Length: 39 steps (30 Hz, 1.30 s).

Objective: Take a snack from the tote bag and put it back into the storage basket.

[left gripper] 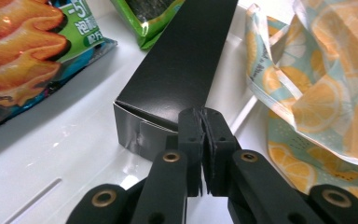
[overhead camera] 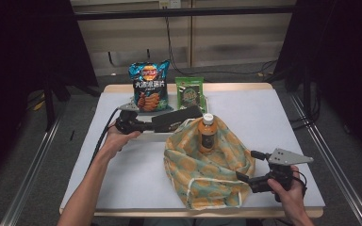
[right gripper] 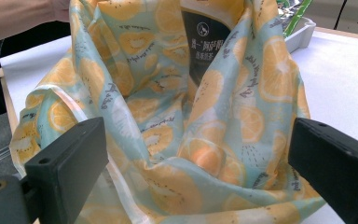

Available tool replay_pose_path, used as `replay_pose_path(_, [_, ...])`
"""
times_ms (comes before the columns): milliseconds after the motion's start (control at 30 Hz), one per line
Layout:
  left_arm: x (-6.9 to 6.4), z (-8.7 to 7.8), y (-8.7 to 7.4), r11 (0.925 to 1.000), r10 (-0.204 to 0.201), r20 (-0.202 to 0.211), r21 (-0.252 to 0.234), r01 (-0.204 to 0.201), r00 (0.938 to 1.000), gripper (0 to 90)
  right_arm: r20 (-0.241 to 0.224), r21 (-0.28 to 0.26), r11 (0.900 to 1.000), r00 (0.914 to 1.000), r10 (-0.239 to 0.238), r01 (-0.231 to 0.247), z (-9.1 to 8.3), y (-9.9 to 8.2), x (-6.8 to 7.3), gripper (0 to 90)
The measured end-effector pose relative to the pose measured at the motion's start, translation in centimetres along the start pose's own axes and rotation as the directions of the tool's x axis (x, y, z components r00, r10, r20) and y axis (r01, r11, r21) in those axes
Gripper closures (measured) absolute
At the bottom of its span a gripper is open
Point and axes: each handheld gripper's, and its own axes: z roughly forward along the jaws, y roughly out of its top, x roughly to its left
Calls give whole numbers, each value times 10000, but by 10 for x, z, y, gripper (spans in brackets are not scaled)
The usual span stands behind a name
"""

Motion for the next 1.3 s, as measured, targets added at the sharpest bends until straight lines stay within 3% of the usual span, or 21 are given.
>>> replay_pose_path(200, [4,3,3,10000,-61,-441,-66,59,9990,862,20,26,10000,10000,17,-18,0,0,0,39])
replay_pose_path(433, [9,8,5,9987,-373,-538,-377,353,9979,847,31,-10,10000,10000,-5,5,0,0,-1,39])
replay_pose_path(800, [18,18,8,9969,-581,-1064,-595,520,9926,829,40,-26,10000,10000,-13,13,-1,0,-2,39])
replay_pose_path(1000, [16,19,8,9974,-528,-1020,-538,475,9934,822,-5,-10,10000,10000,10,-10,-1,-1,-1,39])
replay_pose_path(1300, [5,11,10,9959,-391,-835,-843,320,9957,779,12,-10,10000,10000,-13,13,-1,0,-1,40])
